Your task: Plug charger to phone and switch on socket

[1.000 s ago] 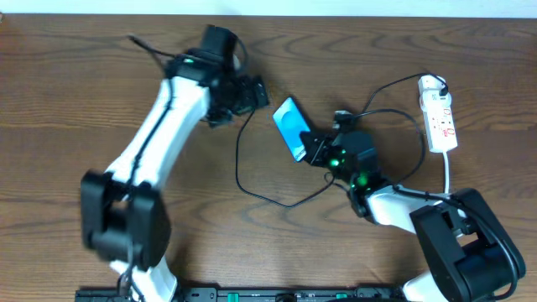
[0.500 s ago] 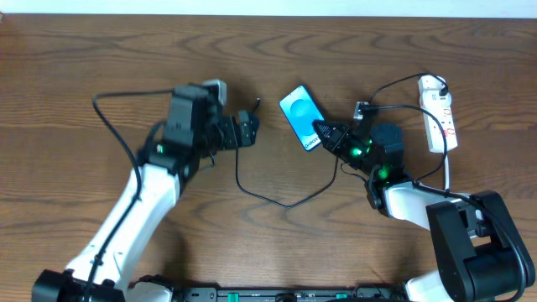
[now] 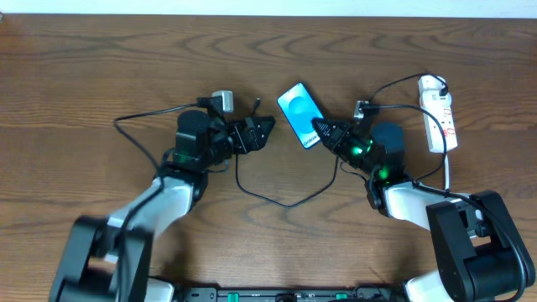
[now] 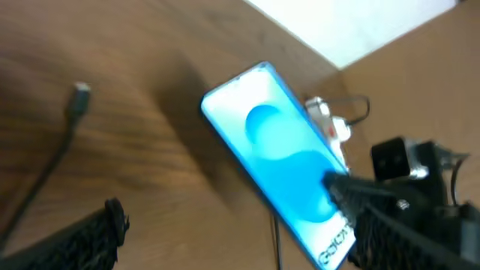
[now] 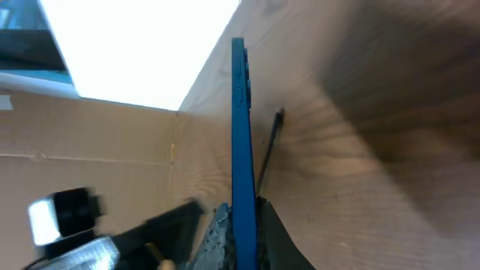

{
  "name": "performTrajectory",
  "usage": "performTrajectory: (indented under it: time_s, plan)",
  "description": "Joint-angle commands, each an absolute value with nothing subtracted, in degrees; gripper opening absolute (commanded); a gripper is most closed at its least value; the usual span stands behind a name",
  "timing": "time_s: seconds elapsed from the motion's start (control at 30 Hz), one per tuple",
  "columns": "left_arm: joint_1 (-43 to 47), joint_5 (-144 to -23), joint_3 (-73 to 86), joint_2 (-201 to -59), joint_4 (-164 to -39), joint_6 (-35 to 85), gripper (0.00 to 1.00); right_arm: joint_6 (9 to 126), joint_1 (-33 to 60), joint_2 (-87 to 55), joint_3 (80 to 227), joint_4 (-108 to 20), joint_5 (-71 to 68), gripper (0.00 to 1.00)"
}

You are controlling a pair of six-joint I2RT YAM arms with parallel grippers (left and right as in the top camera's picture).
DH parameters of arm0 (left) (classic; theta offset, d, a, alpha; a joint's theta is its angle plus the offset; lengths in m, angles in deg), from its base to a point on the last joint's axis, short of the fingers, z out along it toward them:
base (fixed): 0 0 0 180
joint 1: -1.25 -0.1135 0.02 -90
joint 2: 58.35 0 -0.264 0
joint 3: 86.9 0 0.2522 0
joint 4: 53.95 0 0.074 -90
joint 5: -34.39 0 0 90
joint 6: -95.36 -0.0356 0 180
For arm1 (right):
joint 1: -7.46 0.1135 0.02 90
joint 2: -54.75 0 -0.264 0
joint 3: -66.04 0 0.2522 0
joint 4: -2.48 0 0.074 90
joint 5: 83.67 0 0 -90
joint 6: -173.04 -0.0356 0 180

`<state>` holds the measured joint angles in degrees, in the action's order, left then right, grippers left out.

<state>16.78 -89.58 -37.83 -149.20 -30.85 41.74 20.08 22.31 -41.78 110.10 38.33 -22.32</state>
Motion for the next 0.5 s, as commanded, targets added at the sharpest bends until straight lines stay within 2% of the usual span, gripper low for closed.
performTrajectory:
  time_s: [0.0,0.23,0.47]
  plan:
    - [16.7,-96.2,-38.0,-156.3,-22.9,49.1,0.98,19.6,22.1,-40.2,111.3,40.8,-21.2,0.01]
    - [16.8,-100.2,-38.0,-169.4,5.0,61.9,0.98,19.6,21.5,-40.8,111.3,42.1,-18.5,0.01]
    - [16.9,-102.8,-36.3,-175.1,11.3,64.6,0.98,18.9,21.3,-43.3,111.3,46.9,-18.9,0.01]
